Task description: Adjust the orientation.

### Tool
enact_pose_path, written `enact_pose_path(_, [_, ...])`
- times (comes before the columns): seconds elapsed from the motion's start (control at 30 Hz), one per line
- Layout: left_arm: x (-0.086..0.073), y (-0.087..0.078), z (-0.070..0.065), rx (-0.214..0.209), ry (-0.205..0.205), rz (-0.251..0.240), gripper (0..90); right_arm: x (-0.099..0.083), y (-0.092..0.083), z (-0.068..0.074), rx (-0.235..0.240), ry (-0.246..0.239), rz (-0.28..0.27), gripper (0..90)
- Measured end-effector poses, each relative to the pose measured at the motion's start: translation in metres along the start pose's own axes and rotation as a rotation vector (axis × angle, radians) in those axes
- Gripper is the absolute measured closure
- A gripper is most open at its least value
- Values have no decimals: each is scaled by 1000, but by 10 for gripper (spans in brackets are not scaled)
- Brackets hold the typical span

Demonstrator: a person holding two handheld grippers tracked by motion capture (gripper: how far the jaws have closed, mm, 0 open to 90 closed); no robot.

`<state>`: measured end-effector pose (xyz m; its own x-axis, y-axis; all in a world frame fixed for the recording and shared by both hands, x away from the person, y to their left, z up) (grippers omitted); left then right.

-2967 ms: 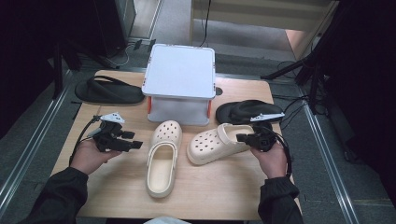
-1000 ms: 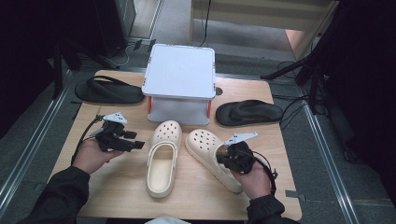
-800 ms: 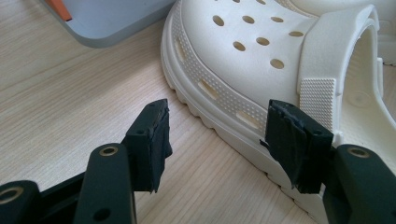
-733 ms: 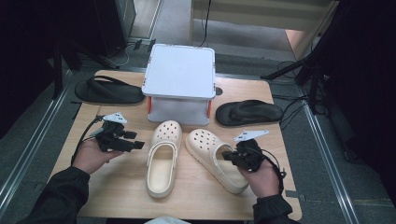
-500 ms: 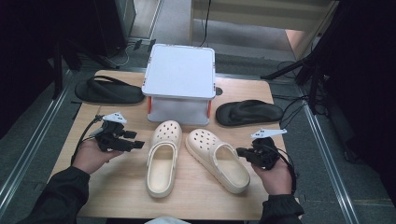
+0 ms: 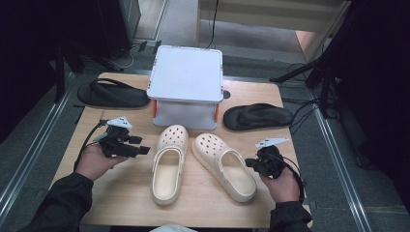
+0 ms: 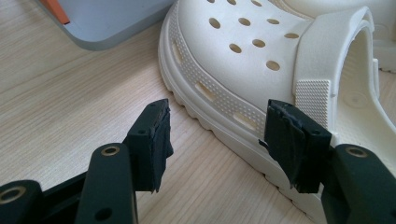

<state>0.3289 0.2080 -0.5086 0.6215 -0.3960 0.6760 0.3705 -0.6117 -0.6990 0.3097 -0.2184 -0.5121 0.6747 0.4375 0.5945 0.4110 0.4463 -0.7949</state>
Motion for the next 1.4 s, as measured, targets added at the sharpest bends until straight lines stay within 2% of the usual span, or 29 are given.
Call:
enact_pose_path(0.2, [0, 0, 0, -1, -3, -1, 415, -4, -1, 13, 7, 19, -9, 900])
enact_pose_path(0.33, [0, 1, -1, -2, 1, 5, 415, -6, 3, 23, 30, 45, -26, 900])
enact_pose_path(0.57, [1, 3, -3, -6, 4, 7, 420, -4, 9, 40, 42, 27, -25, 900])
enact_pose_path(1.03, [1, 5, -6, -11, 18, 15, 422, 1, 17, 55, 64, 35, -48, 900])
enact_pose_path(1.27, [1, 3, -5, -9, 14, 6, 422, -3, -1, 56, 82, 38, -118, 900])
enact_pose_path(1.4, [1, 3, -6, -12, 19, 4, 422, -2, -7, 63, 124, 32, -144, 900])
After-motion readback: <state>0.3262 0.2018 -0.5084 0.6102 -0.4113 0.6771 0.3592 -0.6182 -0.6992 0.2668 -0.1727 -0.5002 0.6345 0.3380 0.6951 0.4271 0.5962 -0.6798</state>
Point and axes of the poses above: each handheld gripper's, and its own axes: y roughly forward along the jaws, x roughly out of its top, z roughly to its left, the point moved 4 cm from there along y, roughly forward along the jaws, and after that the axes turned 2 degrees about -z, right-handed, at the moved point
